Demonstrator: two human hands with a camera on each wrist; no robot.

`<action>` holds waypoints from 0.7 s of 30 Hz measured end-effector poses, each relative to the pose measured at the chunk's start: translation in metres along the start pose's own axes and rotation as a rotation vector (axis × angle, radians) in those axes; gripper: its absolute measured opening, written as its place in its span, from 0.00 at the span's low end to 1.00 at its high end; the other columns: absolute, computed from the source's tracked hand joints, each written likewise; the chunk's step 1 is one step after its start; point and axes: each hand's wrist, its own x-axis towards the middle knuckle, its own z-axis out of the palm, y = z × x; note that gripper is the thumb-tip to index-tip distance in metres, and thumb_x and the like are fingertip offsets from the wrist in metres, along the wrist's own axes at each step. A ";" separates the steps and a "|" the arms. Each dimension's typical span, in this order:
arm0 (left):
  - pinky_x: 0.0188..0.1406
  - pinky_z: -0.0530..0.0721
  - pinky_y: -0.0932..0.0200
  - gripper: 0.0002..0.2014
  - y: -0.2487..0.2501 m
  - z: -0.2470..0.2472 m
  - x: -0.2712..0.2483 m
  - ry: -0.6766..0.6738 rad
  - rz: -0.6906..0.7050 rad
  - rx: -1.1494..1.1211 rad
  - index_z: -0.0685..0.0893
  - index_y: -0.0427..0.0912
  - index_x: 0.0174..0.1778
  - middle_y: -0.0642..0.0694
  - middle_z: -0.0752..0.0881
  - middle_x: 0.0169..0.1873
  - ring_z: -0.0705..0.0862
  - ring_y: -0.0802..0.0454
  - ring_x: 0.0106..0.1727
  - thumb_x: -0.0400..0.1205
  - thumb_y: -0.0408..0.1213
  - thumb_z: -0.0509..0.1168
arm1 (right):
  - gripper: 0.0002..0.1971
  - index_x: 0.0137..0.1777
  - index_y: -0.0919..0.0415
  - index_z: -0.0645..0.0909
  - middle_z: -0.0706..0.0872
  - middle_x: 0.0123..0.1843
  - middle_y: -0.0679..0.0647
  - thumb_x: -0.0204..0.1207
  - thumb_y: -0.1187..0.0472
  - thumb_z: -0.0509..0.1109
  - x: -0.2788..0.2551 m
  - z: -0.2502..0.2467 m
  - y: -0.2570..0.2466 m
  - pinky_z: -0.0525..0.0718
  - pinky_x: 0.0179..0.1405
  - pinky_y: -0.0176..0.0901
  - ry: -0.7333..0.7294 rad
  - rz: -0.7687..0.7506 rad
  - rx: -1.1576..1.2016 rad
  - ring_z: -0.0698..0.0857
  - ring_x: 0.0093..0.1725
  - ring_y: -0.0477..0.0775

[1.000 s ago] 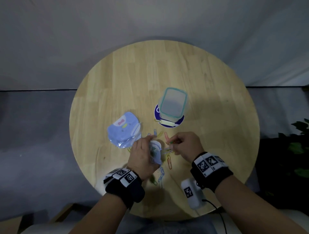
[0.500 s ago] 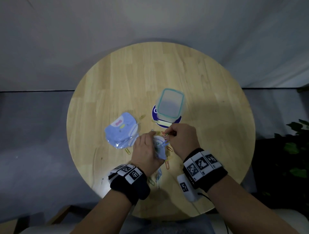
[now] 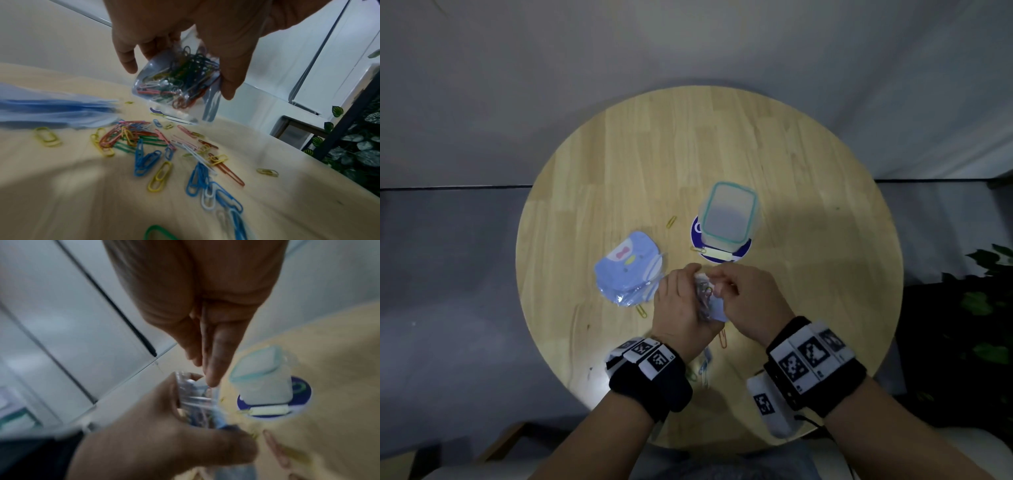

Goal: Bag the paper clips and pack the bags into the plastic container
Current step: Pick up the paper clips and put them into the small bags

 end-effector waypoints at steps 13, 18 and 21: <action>0.58 0.70 0.64 0.46 0.010 -0.011 0.000 -0.029 -0.180 -0.238 0.68 0.38 0.73 0.50 0.73 0.58 0.72 0.54 0.59 0.60 0.58 0.68 | 0.11 0.43 0.56 0.85 0.87 0.45 0.51 0.73 0.53 0.62 -0.018 0.011 0.024 0.84 0.41 0.51 0.015 -0.278 -0.161 0.85 0.43 0.54; 0.57 0.68 0.60 0.45 0.006 -0.009 -0.005 -0.077 -0.134 -0.148 0.72 0.34 0.69 0.42 0.78 0.58 0.74 0.49 0.57 0.60 0.59 0.68 | 0.14 0.50 0.55 0.81 0.87 0.48 0.52 0.75 0.52 0.56 -0.016 0.010 0.026 0.82 0.40 0.49 -0.006 -0.311 -0.181 0.84 0.44 0.56; 0.55 0.70 0.59 0.33 0.013 -0.008 -0.006 -0.029 -0.144 -0.155 0.76 0.29 0.62 0.38 0.80 0.53 0.74 0.48 0.53 0.67 0.50 0.59 | 0.10 0.47 0.53 0.72 0.83 0.40 0.55 0.77 0.50 0.52 -0.020 0.018 0.025 0.75 0.36 0.47 -0.112 -0.288 -0.135 0.80 0.38 0.59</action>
